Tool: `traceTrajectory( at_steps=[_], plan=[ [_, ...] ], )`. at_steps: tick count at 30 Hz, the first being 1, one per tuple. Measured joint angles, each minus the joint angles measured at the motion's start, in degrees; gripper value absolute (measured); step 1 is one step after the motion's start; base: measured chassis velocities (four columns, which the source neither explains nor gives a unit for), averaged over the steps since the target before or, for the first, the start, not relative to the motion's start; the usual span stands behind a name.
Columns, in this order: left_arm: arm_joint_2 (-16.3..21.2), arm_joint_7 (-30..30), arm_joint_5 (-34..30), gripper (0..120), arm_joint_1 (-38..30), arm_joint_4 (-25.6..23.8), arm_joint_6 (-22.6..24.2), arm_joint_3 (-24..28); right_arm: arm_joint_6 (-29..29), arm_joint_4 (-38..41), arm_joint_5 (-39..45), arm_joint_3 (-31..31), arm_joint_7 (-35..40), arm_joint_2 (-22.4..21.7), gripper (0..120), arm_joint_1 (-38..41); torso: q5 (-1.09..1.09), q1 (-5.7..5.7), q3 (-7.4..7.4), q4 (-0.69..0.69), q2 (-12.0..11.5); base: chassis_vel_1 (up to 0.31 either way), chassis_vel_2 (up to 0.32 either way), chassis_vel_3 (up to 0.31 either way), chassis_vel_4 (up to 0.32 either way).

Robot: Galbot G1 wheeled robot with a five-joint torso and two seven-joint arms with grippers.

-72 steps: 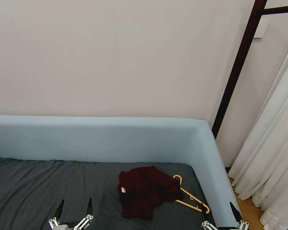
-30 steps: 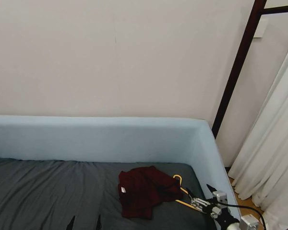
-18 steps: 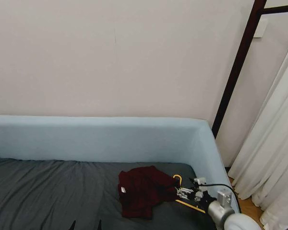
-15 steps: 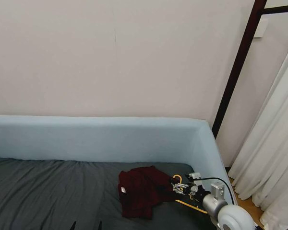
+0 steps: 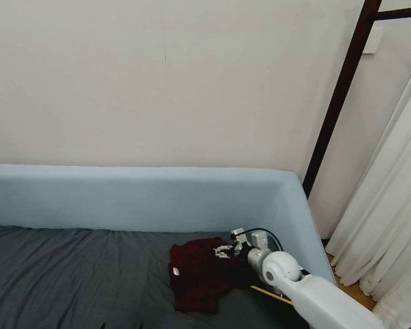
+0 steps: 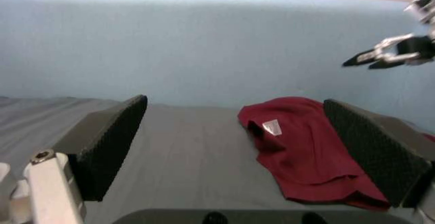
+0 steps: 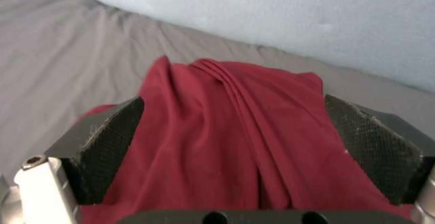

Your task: Pick up the clothes from the sofa and hang them on the clothes hanger.

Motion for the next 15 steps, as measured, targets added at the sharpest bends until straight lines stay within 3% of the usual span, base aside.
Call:
traceTrajectory(
  at_steps=[8,9,12,15],
  plan=[
    [-0.6,-0.1,0.6,99,1.0,0.0,-1.0,-0.5,2.8,-20.9,-8.5,0.5,-4.0,11.4,100,6.0,0.00,0.00,0.00,-0.03,0.0,0.000,0.000,0.000,0.000],
    [-0.6,-0.1,0.6,99,1.0,0.0,-1.0,-0.5,2.8,-20.9,-8.5,0.5,-4.0,11.4,100,6.0,0.00,0.00,0.00,-0.03,0.0,0.000,0.000,0.000,0.000],
    [-0.9,-0.2,0.8,99,1.9,-0.2,-1.4,-0.7,3.8,-28.3,-10.5,3.2,-5.5,17.1,100,7.7,0.01,0.00,0.00,0.03,0.0,0.000,0.000,0.000,0.000],
    [-1.0,-0.3,1.1,99,2.3,0.0,-1.9,-1.0,3.9,-29.9,-10.7,3.2,-6.2,18.8,100,8.0,0.01,0.00,0.00,0.02,0.0,0.000,0.000,0.000,0.000]
  ],
)
